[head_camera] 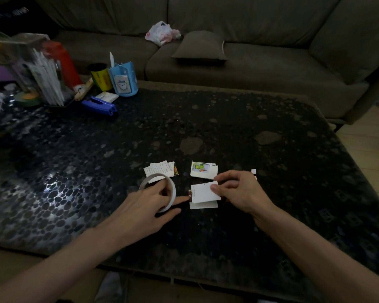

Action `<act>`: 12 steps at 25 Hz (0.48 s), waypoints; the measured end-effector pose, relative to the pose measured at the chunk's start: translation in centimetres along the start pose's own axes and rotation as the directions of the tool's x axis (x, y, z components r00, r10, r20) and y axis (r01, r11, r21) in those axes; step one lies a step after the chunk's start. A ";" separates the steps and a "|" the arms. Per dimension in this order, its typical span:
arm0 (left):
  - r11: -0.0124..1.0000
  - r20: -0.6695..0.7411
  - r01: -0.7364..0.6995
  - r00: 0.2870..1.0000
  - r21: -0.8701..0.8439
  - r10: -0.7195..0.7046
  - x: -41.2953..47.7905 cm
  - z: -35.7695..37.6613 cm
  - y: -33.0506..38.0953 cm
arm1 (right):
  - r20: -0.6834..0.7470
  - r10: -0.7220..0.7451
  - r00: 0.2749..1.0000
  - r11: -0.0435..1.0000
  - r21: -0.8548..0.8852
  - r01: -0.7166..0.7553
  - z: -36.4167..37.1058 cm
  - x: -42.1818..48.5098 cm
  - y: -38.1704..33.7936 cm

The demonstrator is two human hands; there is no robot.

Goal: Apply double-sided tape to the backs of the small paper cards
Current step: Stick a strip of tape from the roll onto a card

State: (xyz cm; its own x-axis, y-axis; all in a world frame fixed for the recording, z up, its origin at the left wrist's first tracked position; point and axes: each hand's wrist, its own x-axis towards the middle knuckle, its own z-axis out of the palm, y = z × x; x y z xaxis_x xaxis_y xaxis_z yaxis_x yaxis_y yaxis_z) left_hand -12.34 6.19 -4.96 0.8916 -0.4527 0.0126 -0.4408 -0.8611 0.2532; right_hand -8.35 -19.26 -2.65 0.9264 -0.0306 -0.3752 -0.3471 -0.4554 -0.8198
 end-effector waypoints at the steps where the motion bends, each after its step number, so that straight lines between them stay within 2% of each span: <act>1: 1.000 -0.010 0.011 1.000 0.002 -0.011 0.1 0.0 0.0 | 0.000 -0.008 1.000 1.000 -0.016 0.008 0.1 0.0 0.0; 7: 0.998 -0.032 -0.004 0.999 -0.059 0.002 0.1 -0.3 0.5 | 0.014 -0.026 1.000 0.997 -0.068 0.027 0.2 -0.3 0.2; 12: 0.999 -0.058 -0.025 0.998 -0.033 0.023 0.2 -0.2 0.5 | 0.017 -0.023 1.000 0.995 -0.095 0.025 0.5 -0.5 0.0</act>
State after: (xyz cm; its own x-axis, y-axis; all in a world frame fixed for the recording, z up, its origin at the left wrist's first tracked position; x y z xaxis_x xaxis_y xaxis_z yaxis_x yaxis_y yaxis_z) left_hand -12.31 5.72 -4.69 0.8857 -0.4581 0.0749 -0.4593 -0.8415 0.2844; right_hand -8.92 -18.81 -2.70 0.9317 -0.0049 -0.3632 -0.3085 -0.5384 -0.7842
